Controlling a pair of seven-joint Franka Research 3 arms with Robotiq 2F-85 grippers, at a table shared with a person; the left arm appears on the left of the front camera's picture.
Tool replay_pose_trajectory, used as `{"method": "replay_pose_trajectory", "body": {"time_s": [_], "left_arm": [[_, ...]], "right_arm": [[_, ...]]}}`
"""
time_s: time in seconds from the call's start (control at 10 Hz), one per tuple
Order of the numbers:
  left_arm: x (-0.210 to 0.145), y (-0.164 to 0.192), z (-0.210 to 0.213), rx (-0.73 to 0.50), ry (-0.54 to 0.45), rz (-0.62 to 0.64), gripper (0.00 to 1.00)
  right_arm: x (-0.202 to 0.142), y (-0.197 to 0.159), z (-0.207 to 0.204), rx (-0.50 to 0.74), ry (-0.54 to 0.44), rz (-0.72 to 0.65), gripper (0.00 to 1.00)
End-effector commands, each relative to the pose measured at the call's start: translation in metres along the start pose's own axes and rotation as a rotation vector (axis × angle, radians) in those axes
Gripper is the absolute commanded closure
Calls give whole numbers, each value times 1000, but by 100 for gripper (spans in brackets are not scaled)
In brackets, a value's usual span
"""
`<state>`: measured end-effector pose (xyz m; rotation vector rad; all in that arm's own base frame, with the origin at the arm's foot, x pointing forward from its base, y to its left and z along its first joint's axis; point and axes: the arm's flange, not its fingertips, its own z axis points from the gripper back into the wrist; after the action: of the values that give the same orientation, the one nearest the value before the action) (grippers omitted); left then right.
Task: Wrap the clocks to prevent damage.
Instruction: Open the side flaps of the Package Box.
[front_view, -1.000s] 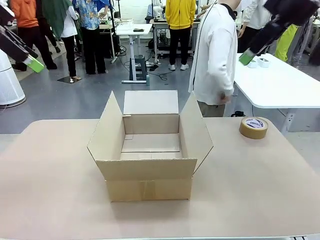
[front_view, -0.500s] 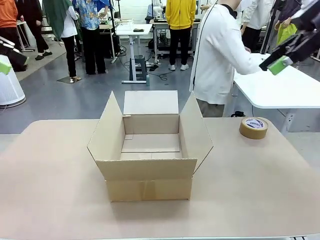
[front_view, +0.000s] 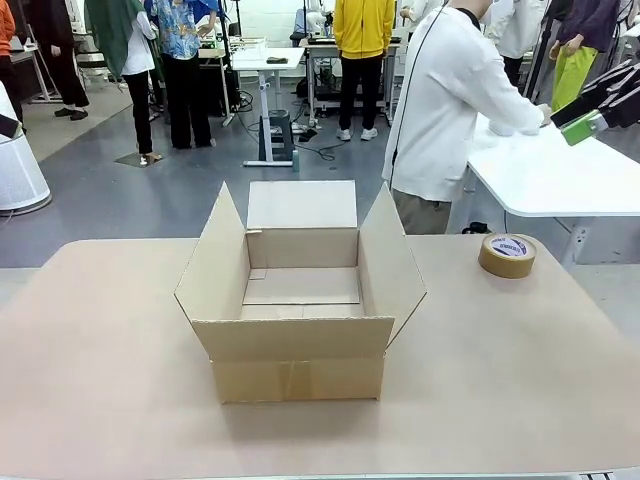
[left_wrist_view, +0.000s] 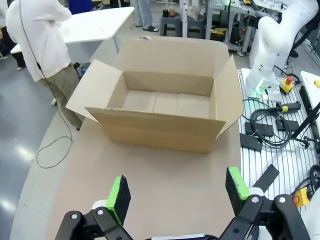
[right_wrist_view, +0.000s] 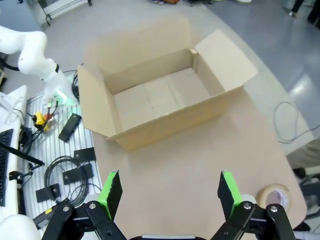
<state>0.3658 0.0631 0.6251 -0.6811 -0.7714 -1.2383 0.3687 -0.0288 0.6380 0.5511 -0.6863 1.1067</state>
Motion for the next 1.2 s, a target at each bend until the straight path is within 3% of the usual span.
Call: {"method": "replay_pose_trajectory", "body": {"time_s": [0.0,0.1,0.6,0.7,0.8,0.9,1.0,1.1], "left_arm": [[6,-6,-4,31,-41,-41,0],[0,0,0,0,0,0,0],[0,0,-1,5,0,16,0],[-8,-1,5,5,46,-96,0],[-7,-3,5,22,65,-104,59],[-6,-5,4,19,69,-105,59],[-6,-7,2,19,75,-103,100],[-6,-7,2,15,79,-101,65]], "right_arm": [[-1,12,-10,-41,-13,10,0],[0,0,0,0,0,0,0],[0,0,0,0,0,0,0],[-1,2,-3,-13,5,-2,0],[0,5,-5,-36,17,45,56],[0,6,-8,-44,25,44,58],[0,6,-10,-51,41,46,100],[1,6,-11,-51,53,46,100]]}}
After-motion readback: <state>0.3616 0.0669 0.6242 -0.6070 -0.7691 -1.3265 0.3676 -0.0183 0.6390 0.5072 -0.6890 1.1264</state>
